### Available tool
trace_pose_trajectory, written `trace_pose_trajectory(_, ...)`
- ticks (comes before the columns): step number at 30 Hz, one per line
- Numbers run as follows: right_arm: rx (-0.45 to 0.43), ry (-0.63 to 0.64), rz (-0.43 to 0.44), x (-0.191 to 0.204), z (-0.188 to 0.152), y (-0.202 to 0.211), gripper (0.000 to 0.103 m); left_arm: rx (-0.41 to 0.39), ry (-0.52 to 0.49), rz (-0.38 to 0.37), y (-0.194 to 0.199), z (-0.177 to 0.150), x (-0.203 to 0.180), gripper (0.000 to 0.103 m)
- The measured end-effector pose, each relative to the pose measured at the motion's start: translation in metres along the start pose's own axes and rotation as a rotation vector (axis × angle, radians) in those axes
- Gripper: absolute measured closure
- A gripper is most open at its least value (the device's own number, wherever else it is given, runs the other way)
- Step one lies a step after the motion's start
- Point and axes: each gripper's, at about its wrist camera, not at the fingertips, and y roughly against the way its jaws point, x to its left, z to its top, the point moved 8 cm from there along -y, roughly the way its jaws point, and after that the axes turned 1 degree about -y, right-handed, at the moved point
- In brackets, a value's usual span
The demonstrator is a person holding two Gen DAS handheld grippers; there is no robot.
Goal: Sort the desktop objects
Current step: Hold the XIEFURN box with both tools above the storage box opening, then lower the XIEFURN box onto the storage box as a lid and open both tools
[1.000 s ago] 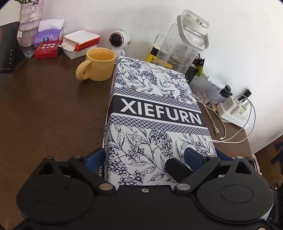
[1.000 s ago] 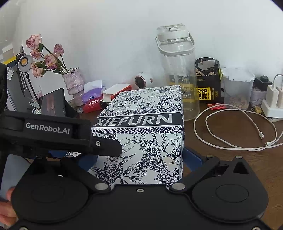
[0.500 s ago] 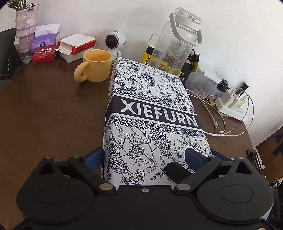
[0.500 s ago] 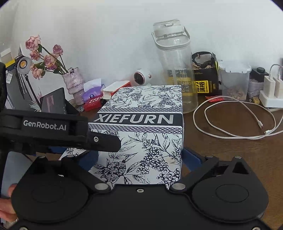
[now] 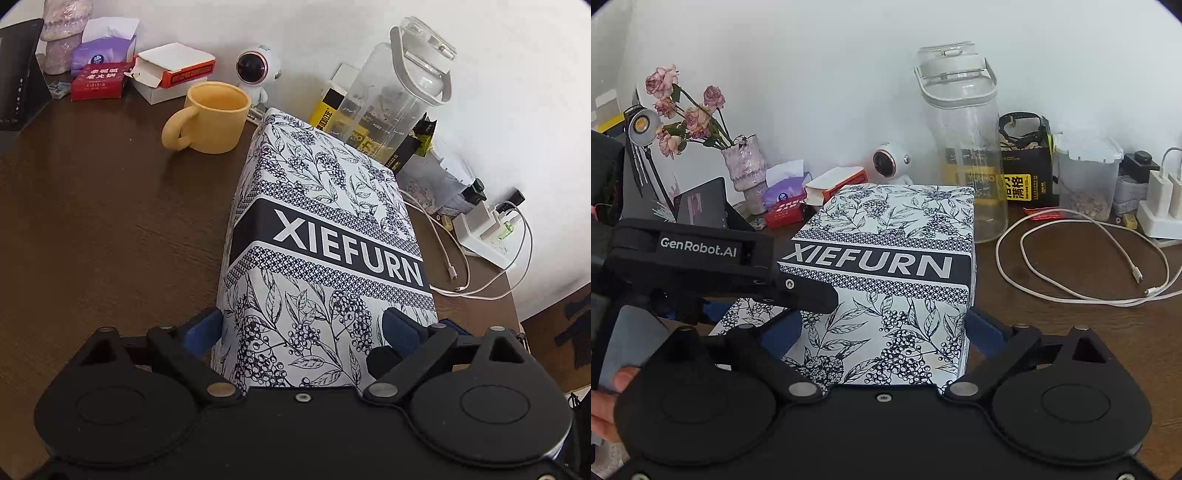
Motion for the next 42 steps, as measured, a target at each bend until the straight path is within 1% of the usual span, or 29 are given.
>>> trace_pose_trajectory(4, 0.000, -0.018, 0.001, -0.003, 0.002, -0.003, 0.007, -0.003, 0.057, -0.008, -0.004, 0.008, 0.013, 0.015)
trace_pose_trajectory(8, 0.005, -0.017, -0.003, -0.003, 0.002, -0.005, 0.007, -0.037, 0.100, 0.019, 0.001, 0.025, 0.031, 0.019)
trace_pose_trajectory(12, 0.015, -0.008, -0.005, -0.002, 0.002, -0.007, 0.007, -0.057, 0.038, 0.066, 0.006, 0.034, 0.037, 0.019)
trace_pose_trajectory(14, 0.021, -0.004, -0.003, -0.001, 0.001, -0.009, 0.007, -0.050, 0.001, 0.093, 0.004, 0.034, 0.037, 0.019)
trace_pose_trajectory(16, 0.027, -0.002, -0.001, -0.001, 0.001, -0.011, 0.007, -0.027, -0.003, 0.103, -0.002, 0.030, 0.039, 0.019)
trace_pose_trajectory(18, 0.038, -0.005, -0.004, -0.003, 0.000, -0.013, 0.008, 0.004, 0.011, 0.074, -0.007, 0.024, 0.041, 0.019)
trace_pose_trajectory(20, 0.054, -0.013, -0.010, -0.006, -0.001, -0.015, 0.010, 0.018, 0.000, 0.055, -0.009, 0.021, 0.039, 0.020)
trace_pose_trajectory(22, 0.083, -0.042, -0.015, -0.012, -0.003, -0.020, 0.016, 0.024, -0.017, 0.052, -0.014, 0.022, 0.037, 0.019)
trace_pose_trajectory(25, 0.130, -0.147, 0.006, -0.025, -0.007, -0.028, 0.017, 0.033, -0.042, 0.048, -0.021, 0.022, 0.034, 0.017)
trace_pose_trajectory(26, 0.139, -0.186, 0.021, -0.029, -0.009, -0.030, 0.017, 0.037, -0.051, 0.047, -0.024, 0.023, 0.033, 0.015)
trace_pose_trajectory(27, 0.146, -0.222, 0.035, -0.033, -0.012, -0.032, 0.016, 0.040, -0.059, 0.045, -0.026, 0.023, 0.032, 0.011)
trace_pose_trajectory(28, 0.153, -0.267, 0.052, -0.037, -0.015, -0.034, 0.016, 0.043, -0.068, 0.044, -0.028, 0.023, 0.031, 0.009)
trace_pose_trajectory(29, 0.163, -0.331, 0.075, -0.042, -0.019, -0.035, 0.016, 0.046, -0.076, 0.042, -0.031, 0.023, 0.030, 0.003)
trace_pose_trajectory(30, 0.168, -0.384, 0.096, -0.046, -0.023, -0.037, 0.014, 0.049, -0.084, 0.041, -0.033, 0.024, 0.029, 0.000)
trace_pose_trajectory(32, 0.173, -0.448, 0.118, -0.052, -0.029, -0.039, 0.012, 0.063, -0.087, 0.026, -0.039, 0.024, 0.028, 0.000)
trace_pose_trajectory(35, 0.167, -0.498, 0.083, -0.049, -0.033, -0.038, 0.010, 0.134, -0.032, -0.065, -0.051, 0.027, 0.037, 0.000)
trace_pose_trajectory(37, 0.161, -0.528, 0.054, -0.040, -0.035, -0.033, 0.010, 0.167, -0.052, -0.106, -0.057, 0.030, 0.038, 0.000)
trace_pose_trajectory(39, 0.156, -0.548, 0.038, -0.026, -0.040, -0.029, 0.010, 0.181, -0.099, -0.133, -0.061, 0.032, 0.034, 0.000)
trace_pose_trajectory(41, 0.133, -0.540, 0.022, -0.015, -0.042, -0.027, 0.010, 0.179, -0.134, -0.128, -0.062, 0.034, 0.030, 0.000)
trace_pose_trajectory(42, 0.124, -0.547, 0.018, -0.015, -0.043, -0.027, 0.010, 0.181, -0.131, -0.126, -0.063, 0.035, 0.030, 0.000)
